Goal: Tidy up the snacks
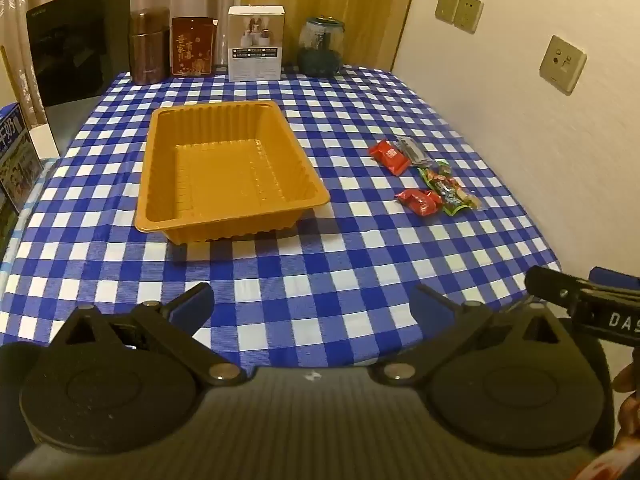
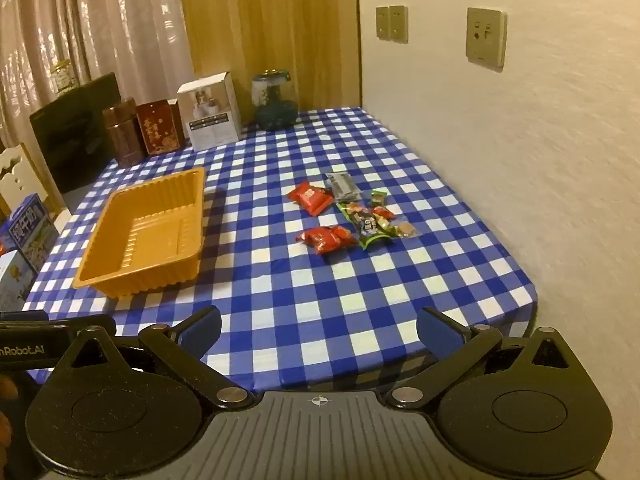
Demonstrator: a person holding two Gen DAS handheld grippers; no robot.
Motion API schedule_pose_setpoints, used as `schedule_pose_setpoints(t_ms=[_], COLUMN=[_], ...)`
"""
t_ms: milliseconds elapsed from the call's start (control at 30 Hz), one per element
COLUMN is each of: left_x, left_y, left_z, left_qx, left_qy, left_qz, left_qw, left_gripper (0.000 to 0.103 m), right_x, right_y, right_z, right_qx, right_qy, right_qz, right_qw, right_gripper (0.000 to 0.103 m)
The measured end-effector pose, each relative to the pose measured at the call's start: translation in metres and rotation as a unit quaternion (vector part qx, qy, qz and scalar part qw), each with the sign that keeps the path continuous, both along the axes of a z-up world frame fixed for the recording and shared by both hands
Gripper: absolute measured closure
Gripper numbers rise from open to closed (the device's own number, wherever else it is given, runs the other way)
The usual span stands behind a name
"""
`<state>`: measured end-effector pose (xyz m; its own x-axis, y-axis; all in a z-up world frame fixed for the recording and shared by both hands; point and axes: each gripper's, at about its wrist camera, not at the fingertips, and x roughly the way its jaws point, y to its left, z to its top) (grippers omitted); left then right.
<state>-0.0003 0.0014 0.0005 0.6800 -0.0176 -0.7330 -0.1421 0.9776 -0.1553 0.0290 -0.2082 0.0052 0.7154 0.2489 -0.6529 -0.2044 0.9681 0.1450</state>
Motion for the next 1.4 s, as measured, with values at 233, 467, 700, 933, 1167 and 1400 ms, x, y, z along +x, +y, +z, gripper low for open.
schedule_pose_setpoints(t_ms=[233,467,700,933,1167,1400], left_x=[-0.0014,-0.0031,-0.0027,-0.0023,-0.0028,-0.0028], left_y=[-0.0011,-0.0020,-0.0033,-0.0043,-0.0043,-0.0062], left_z=[0.0007,0.0033,0.0035,0.0048,0.0050,0.0056], left_qx=[0.016,0.010,0.010,0.008,0.006,0.006], left_qy=[-0.013,-0.013,-0.013,-0.013,-0.015,-0.015], left_qz=[-0.001,-0.003,-0.001,-0.004,-0.006,-0.006], left_qw=[0.9998,0.9999,0.9999,0.9999,0.9999,0.9998], left_gripper=[0.000,0.000,0.000,0.000,0.000,0.000], right_x=[-0.0004,0.0000,0.0001,0.0021,0.0020,0.0014], right_y=[0.0006,-0.0004,0.0014,-0.0011,-0.0015,-0.0021], right_z=[0.0004,-0.0007,0.0004,0.0001,0.0001,-0.0001], right_qx=[-0.003,-0.005,-0.005,-0.008,-0.009,-0.009], right_qy=[-0.001,-0.002,-0.001,-0.001,-0.001,-0.001], right_qz=[0.006,0.000,0.000,0.000,0.000,0.000], right_qw=[1.000,1.000,1.000,1.000,1.000,1.000], right_gripper=[0.000,0.000,0.000,0.000,0.000,0.000])
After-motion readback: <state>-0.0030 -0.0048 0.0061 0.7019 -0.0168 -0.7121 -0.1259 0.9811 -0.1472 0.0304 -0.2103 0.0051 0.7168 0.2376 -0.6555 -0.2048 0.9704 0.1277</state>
